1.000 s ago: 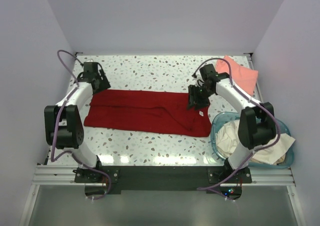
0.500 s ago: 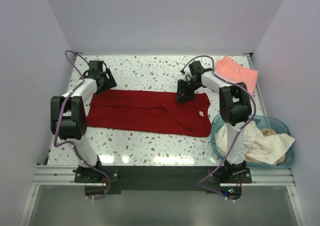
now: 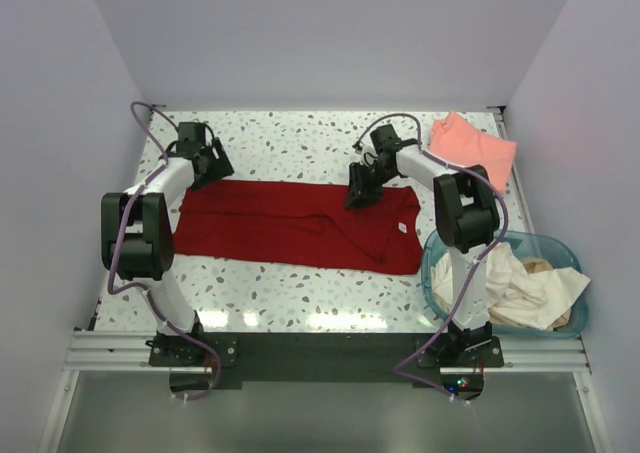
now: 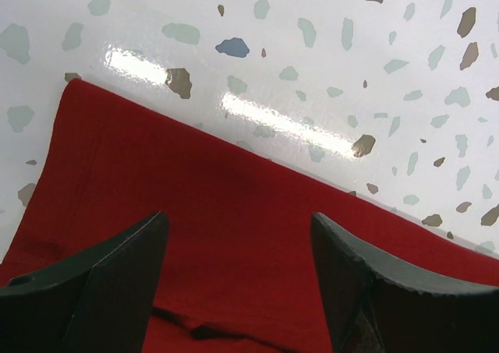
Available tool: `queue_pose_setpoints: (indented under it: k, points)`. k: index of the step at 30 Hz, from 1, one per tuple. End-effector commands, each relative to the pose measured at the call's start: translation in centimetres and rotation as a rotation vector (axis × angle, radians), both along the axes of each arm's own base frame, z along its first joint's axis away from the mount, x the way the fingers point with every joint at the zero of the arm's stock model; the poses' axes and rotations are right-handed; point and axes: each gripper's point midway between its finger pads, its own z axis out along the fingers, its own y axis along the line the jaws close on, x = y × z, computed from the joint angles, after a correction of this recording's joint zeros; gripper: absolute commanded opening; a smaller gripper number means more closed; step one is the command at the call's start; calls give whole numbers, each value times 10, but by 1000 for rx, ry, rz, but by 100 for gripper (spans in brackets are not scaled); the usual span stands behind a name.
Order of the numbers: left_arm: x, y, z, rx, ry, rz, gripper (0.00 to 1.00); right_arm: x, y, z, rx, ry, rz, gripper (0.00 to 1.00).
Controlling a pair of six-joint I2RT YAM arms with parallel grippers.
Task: Fold and stack the t-shirts
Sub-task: Fold the tshirt
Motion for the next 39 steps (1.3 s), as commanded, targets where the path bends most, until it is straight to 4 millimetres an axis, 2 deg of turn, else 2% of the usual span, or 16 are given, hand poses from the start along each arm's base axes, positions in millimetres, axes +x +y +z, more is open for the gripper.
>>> queue_pose_setpoints:
  k: [1,5,7,12,20,27,32,39]
  points:
    - [7,3,17,12,-46,-16,78,-5,2,13,16,-23,24,34]
    - [6,3,13,13,-37,-22,78,-8,2,8,4,-7,33,27]
    - [5,2,12,15,-33,-27,79,-8,4,10,4,-8,40,15]
    - [5,4,14,26,-35,-33,79,-21,11,19,1,10,80,0]
    - [-4,12,7,34,-12,-35,79,-56,32,41,14,34,173,0]
    - [-11,17,2,43,4,-51,79,-73,52,54,9,38,219,0]
    - [-15,19,0,51,14,-70,80,-83,67,55,2,47,242,0]
    - [-17,25,-3,50,15,-78,80,-94,82,52,-19,65,282,6]
